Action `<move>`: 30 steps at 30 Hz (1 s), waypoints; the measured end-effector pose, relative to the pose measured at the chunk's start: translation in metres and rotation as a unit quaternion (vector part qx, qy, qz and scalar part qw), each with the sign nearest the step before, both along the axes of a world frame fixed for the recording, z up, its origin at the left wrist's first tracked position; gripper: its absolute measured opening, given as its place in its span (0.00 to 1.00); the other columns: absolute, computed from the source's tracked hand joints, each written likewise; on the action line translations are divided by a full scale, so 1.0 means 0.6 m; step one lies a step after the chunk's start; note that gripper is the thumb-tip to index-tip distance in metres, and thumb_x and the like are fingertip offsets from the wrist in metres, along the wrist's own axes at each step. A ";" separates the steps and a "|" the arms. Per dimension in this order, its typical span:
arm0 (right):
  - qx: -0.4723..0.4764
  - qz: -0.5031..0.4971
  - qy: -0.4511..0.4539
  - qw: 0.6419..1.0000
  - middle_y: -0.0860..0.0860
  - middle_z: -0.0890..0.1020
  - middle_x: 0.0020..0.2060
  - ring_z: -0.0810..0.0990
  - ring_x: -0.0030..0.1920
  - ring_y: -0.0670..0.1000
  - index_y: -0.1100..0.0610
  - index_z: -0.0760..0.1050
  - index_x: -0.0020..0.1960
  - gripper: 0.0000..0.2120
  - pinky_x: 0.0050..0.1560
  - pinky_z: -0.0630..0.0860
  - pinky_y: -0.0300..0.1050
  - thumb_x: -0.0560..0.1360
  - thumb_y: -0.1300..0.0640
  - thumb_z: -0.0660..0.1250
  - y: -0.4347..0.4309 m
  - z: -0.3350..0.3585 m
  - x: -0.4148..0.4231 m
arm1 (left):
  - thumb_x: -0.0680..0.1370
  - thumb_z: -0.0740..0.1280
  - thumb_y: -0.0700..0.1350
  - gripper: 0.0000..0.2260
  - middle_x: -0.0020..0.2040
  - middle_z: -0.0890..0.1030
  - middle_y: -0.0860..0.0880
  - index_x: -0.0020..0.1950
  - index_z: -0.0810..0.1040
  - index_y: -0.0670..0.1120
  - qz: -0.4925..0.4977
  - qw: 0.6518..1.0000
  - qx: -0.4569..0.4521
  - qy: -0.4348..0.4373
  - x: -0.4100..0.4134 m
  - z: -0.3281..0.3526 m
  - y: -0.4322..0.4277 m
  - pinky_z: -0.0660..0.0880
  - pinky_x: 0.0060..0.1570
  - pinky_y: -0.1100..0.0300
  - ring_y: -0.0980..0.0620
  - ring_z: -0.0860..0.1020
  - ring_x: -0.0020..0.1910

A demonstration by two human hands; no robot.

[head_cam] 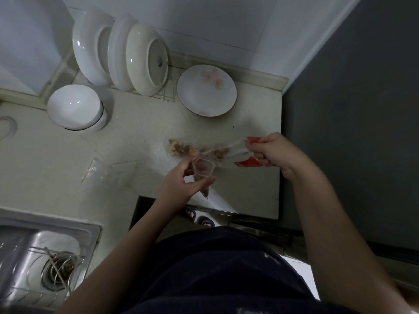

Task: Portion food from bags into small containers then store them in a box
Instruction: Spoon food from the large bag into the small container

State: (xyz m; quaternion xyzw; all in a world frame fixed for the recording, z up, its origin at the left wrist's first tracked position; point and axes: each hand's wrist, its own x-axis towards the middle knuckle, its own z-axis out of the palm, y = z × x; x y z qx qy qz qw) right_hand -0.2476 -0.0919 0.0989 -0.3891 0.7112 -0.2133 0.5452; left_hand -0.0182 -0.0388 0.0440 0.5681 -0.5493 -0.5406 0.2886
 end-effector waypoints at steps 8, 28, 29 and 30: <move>-0.062 0.016 -0.012 0.998 0.45 0.63 0.21 0.59 0.23 0.45 0.59 0.82 0.40 0.09 0.23 0.55 0.35 0.77 0.61 0.65 0.002 0.027 0.004 | 0.69 0.75 0.55 0.27 0.56 0.82 0.51 0.63 0.76 0.45 0.001 1.000 0.008 0.013 0.002 0.003 -0.001 0.76 0.60 0.47 0.52 0.80 0.57; -0.140 0.105 0.048 0.983 0.53 0.62 0.25 0.58 0.25 0.49 0.70 0.71 0.34 0.17 0.28 0.55 0.43 0.76 0.60 0.64 0.047 0.080 0.039 | 0.66 0.72 0.63 0.26 0.57 0.80 0.61 0.62 0.75 0.58 0.029 0.999 -0.021 0.018 0.009 0.002 0.004 0.74 0.63 0.50 0.63 0.76 0.59; -0.148 0.116 0.071 0.979 0.54 0.61 0.26 0.58 0.26 0.49 0.67 0.69 0.31 0.17 0.29 0.55 0.44 0.76 0.59 0.64 0.050 0.080 0.042 | 0.66 0.73 0.63 0.25 0.57 0.80 0.61 0.61 0.75 0.58 0.030 0.999 -0.023 0.019 0.008 0.001 0.004 0.74 0.63 0.50 0.63 0.76 0.59; -0.155 0.124 0.090 0.976 0.54 0.61 0.26 0.59 0.26 0.49 0.62 0.68 0.29 0.18 0.29 0.56 0.44 0.76 0.59 0.64 0.052 0.081 0.045 | 0.67 0.73 0.62 0.25 0.57 0.80 0.60 0.61 0.75 0.57 0.031 0.999 -0.025 0.021 0.008 0.000 0.004 0.74 0.63 0.49 0.63 0.76 0.59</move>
